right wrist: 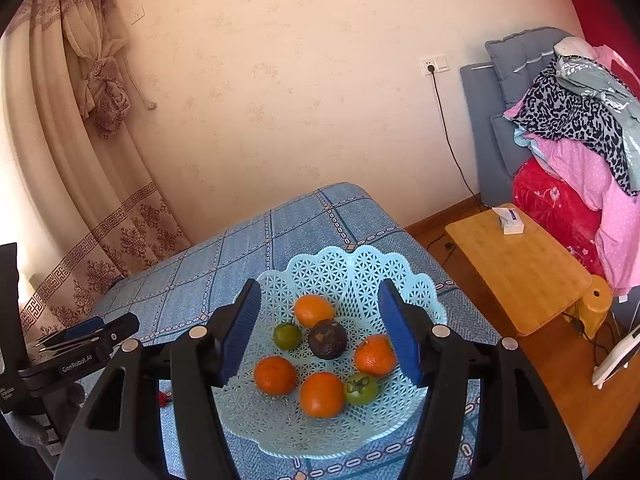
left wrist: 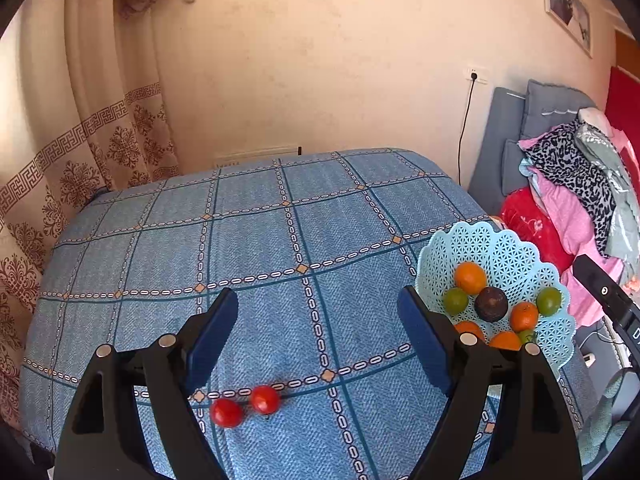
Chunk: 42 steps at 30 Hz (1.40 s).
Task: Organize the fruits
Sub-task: 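Move both open grippers back toward the two red cherry tomatoes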
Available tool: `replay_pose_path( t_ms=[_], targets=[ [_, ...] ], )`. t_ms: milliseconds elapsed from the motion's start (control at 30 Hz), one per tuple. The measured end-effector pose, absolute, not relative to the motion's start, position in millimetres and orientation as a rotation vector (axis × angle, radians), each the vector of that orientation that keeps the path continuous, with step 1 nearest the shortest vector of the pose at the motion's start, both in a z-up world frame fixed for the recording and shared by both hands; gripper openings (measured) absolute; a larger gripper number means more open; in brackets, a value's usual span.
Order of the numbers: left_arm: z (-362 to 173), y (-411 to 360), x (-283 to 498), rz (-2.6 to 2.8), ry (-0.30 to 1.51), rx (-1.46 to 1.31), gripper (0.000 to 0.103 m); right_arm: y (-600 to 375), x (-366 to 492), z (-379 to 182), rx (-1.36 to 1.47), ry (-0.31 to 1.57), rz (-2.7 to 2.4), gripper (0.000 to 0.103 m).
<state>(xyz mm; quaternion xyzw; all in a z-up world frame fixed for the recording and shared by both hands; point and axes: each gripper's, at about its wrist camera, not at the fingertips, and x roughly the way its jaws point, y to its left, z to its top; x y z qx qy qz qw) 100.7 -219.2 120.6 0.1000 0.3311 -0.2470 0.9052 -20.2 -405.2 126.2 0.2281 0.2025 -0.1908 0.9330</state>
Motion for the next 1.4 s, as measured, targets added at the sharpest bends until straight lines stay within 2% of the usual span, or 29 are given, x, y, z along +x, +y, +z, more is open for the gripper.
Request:
replay_pose_path(
  t_ms=[67, 400, 867, 967, 1200, 1300, 1400],
  targets=[
    [122.6, -207.2, 100.4, -0.494, 0.672, 0.206, 0.087, -400.1, -18.0, 126.3, 0.458, 0.418, -0.378, 0.063],
    [108.9, -160.0, 106.0, -0.417, 0.706, 0.186, 0.087, -378.5, -5.8, 120.0, 0.434, 0.454, -0.315, 0.064],
    [72.1, -135.4, 113.0, -0.375, 0.787, 0.167, 0.087, -334.1, 7.5, 105.9, 0.358, 0.522, -0.218, 0.064],
    [64.0, -130.4, 113.3, -0.346, 0.786, 0.186, 0.087, -322.7, 10.7, 101.9, 0.344, 0.536, -0.194, 0.072],
    [39.7, -123.8, 110.9, -0.328, 0.806, 0.227, 0.087, -294.3, 19.8, 93.0, 0.296, 0.58, -0.137, 0.072],
    [27.6, -122.7, 110.5, -0.33, 0.825, 0.239, 0.087, -284.4, 24.4, 87.4, 0.285, 0.605, -0.118, 0.072],
    [16.9, -124.1, 111.0, -0.337, 0.845, 0.249, 0.081, -275.1, 26.7, 82.6, 0.268, 0.626, -0.102, 0.072]
  ],
)
